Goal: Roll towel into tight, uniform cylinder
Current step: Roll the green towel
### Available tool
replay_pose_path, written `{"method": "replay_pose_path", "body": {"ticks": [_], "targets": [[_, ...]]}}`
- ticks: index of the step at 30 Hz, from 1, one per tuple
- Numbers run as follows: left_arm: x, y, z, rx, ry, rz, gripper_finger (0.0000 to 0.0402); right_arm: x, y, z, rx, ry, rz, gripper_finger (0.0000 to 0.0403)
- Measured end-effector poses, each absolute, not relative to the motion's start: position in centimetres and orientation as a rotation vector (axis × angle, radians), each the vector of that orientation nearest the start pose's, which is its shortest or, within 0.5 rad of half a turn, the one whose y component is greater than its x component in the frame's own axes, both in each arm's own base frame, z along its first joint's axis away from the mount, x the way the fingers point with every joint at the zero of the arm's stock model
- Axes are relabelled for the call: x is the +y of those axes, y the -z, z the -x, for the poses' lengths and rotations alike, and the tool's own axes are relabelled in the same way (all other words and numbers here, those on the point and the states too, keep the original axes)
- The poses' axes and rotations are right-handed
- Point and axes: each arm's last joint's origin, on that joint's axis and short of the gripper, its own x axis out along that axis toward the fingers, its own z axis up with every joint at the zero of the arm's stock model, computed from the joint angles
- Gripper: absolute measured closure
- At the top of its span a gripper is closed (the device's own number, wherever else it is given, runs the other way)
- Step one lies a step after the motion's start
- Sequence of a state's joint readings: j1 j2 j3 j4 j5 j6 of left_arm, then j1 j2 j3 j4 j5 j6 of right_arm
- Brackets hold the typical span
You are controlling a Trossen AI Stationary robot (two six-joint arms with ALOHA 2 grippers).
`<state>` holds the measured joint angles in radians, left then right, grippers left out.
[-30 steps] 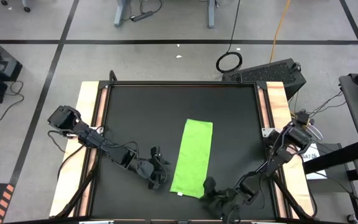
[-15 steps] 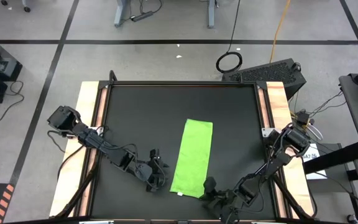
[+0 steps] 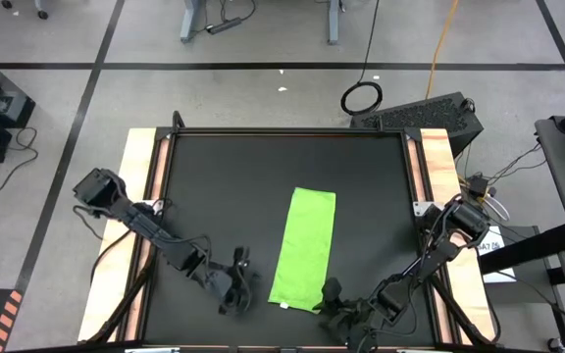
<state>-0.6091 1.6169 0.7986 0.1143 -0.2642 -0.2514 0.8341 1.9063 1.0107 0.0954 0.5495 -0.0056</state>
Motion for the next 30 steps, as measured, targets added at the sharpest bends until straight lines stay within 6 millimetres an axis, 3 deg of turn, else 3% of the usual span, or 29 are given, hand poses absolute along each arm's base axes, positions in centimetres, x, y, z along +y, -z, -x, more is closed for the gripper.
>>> {"method": "replay_pose_path", "body": {"ticks": [6,10,15,30], "targets": [[-18.5,-16.7,-25.7,0.640,0.229,-0.177,0.0146,26.5,-13.2,-26.1,0.617,-0.276,0.541,0.0194],[-18.7,-15.3,-26.0,0.669,0.219,-0.203,0.0146,26.4,-13.2,-26.1,0.622,-0.275,0.544,0.0201],[-19.3,-13.2,-26.7,0.659,0.233,-0.238,0.0146,26.4,-13.1,-26.0,0.631,-0.266,0.531,0.0208],[-20.9,-10.3,-29.9,0.639,0.246,-0.459,0.0146,25.6,-12.5,-26.5,0.700,-0.275,0.486,0.0229]]}}
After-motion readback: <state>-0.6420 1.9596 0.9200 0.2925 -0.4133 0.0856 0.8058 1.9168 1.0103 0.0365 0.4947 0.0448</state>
